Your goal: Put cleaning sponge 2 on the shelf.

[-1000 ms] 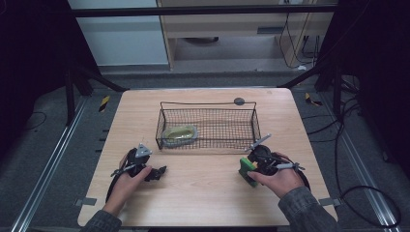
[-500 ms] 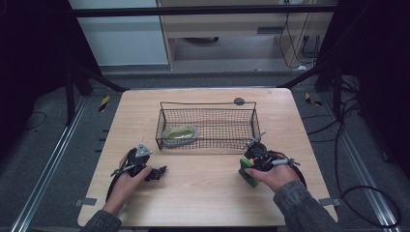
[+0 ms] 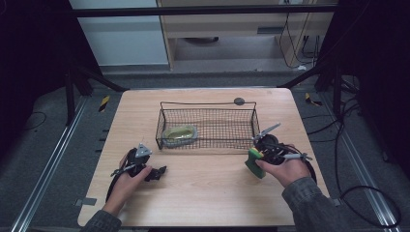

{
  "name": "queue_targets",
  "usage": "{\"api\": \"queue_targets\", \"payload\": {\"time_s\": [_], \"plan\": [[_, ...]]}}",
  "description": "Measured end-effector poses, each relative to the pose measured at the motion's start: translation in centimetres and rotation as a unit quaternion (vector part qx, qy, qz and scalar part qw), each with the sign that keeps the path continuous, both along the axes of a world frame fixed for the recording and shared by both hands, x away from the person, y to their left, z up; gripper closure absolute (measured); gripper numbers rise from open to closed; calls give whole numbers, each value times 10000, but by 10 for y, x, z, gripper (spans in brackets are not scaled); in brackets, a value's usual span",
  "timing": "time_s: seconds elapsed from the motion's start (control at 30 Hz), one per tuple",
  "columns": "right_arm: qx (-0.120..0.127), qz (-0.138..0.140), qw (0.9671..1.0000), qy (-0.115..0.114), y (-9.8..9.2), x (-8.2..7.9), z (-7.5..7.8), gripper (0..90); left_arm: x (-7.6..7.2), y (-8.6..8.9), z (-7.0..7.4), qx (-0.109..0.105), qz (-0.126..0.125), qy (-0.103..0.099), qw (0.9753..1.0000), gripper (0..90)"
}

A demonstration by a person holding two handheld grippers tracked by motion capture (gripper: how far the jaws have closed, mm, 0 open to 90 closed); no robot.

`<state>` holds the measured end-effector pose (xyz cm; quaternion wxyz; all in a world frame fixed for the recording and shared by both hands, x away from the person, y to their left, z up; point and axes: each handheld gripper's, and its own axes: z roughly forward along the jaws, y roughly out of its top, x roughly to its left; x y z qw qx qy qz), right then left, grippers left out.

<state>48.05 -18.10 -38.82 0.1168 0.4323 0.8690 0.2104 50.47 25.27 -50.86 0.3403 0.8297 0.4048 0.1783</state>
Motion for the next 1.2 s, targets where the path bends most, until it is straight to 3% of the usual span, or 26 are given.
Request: {"api": "queue_targets", "payload": {"time_s": [0.13,0.43,0.5,0.7,0.83,1.2], "plan": [[-93,-101,9996,-233,-17,3,11,641,0,0,0,-2,-5,-1,10000,0],[1,-453,9971,-606,-50,24,37,641,1,0,0,-3,-39,0,10000,0],[38,-482,9970,-598,-51,27,40,641,1,0,0,-7,-37,0,10000,0],[-76,-498,9950,-859,-52,49,61,641,1,0,0,-4,-62,6,10000,0],[1,-619,9930,-1010,-53,59,72,642,1,0,0,-7,-60,7,10000,0],[-22,-669,9910,-1162,-44,74,92,643,2,1,0,-9,-106,-6,9999,0]]}}
